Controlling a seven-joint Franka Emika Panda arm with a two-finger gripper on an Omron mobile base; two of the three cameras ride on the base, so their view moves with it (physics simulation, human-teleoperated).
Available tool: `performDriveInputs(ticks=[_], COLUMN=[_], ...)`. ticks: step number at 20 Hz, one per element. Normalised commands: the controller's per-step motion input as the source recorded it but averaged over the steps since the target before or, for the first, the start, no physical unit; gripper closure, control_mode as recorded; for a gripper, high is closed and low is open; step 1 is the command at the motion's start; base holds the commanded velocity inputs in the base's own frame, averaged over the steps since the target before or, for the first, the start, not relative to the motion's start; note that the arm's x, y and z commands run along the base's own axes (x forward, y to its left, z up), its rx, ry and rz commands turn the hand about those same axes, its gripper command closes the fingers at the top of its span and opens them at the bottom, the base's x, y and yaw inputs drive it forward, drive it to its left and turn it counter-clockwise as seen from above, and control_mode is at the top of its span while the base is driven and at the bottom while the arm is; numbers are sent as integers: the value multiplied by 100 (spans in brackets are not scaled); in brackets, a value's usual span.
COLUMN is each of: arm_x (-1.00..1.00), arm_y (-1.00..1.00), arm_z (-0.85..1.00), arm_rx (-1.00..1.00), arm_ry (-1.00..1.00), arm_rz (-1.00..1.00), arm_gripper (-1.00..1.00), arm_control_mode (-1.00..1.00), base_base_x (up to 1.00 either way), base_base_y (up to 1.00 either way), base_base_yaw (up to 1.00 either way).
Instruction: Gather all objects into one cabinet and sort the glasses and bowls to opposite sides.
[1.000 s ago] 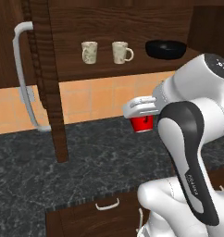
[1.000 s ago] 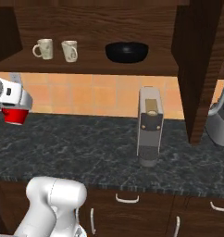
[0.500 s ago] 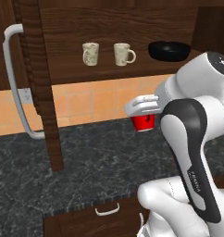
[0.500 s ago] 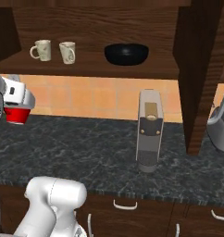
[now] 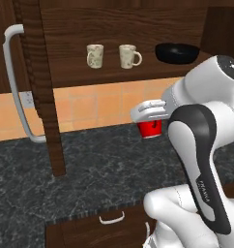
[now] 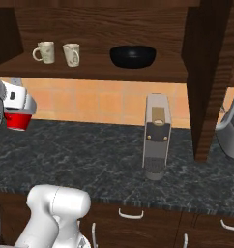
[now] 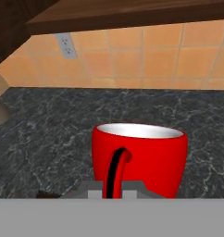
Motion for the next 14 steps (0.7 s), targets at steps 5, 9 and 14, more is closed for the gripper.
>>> performDriveInputs(ticks=[5,9,14], arm_x=[-8,-12,-5], arm_y=[0,-16,-22], arm_z=[14,43,45], arm_rx=[-6,-1,0], arm_ry=[-14,-26,-23], arm_rz=[0,1,5], arm_gripper=[100,100,100], arm_control_mode=[-100,-100,-100], base_base_x=[0,0,0], base_base_y=[0,0,0], base_base_yaw=[0,0,0])
